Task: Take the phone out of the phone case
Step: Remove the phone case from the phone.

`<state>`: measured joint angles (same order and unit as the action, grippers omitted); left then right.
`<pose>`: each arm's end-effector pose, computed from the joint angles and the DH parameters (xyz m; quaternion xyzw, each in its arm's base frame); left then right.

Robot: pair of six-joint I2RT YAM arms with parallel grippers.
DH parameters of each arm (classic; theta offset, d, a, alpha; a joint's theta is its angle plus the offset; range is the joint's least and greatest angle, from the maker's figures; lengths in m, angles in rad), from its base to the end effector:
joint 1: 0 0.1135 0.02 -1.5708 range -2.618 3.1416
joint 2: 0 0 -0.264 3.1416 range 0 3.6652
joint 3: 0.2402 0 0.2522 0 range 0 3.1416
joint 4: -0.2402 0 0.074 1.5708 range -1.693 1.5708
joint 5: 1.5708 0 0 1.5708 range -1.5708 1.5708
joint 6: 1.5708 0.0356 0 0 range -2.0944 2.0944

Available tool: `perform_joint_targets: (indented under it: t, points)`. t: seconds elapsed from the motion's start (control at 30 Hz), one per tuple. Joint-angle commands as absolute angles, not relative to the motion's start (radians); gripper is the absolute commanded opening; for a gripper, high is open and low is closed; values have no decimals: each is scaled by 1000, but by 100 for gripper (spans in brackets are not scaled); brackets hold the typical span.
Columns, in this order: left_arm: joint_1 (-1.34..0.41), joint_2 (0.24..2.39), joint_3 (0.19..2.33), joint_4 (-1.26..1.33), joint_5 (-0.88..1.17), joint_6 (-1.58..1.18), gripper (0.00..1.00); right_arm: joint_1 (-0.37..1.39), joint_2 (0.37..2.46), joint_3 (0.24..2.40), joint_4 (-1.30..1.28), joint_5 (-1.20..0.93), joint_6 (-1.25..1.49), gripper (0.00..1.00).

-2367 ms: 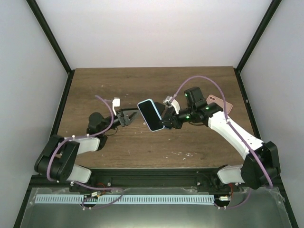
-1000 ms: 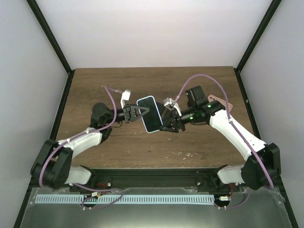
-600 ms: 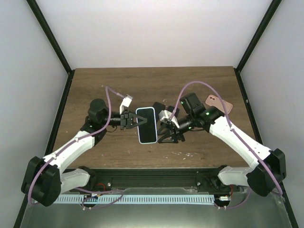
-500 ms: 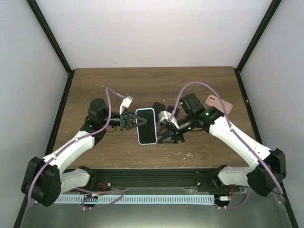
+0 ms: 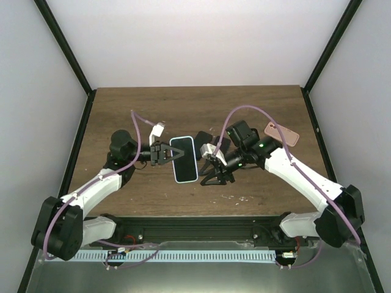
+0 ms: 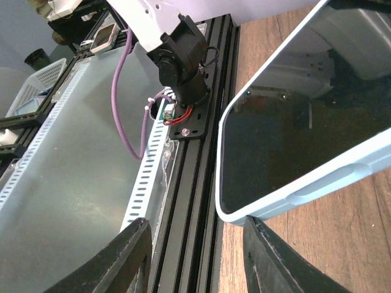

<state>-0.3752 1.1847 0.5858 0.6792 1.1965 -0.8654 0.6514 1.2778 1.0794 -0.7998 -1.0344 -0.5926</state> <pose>0.2144 -0.1201 0.2765 0.2656 0.6441 -0.6638 0.2721 0.1768 0.1733 0.2993 -0.5993 0.5963 0.4813 0.2314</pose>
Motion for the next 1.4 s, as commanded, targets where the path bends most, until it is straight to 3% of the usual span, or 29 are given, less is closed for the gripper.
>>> perform_joint_targets:
  t: [0.0, 0.4, 0.77, 0.9, 1.23, 1.37]
  points:
    - [-367, 1200, 584, 875, 1212, -958, 0, 666, 1338, 1130, -790, -1036, -574, 44]
    - [-365, 1204, 578, 890, 1216, -971, 0, 677, 1388, 1157, -766, -1054, -546, 43]
    - [-365, 1219, 573, 932, 1234, -1009, 0, 678, 1373, 1154, -779, -1051, -602, 23]
    - [-365, 1234, 576, 960, 1266, -1043, 0, 694, 1363, 1158, -790, -1019, -659, 22]
    - [-385, 1319, 548, 1317, 1339, -1317, 0, 767, 1365, 1193, -735, -882, -729, 20]
    - [-399, 1345, 548, 1423, 1352, -1387, 0, 767, 1371, 1186, -679, -861, -707, 14]
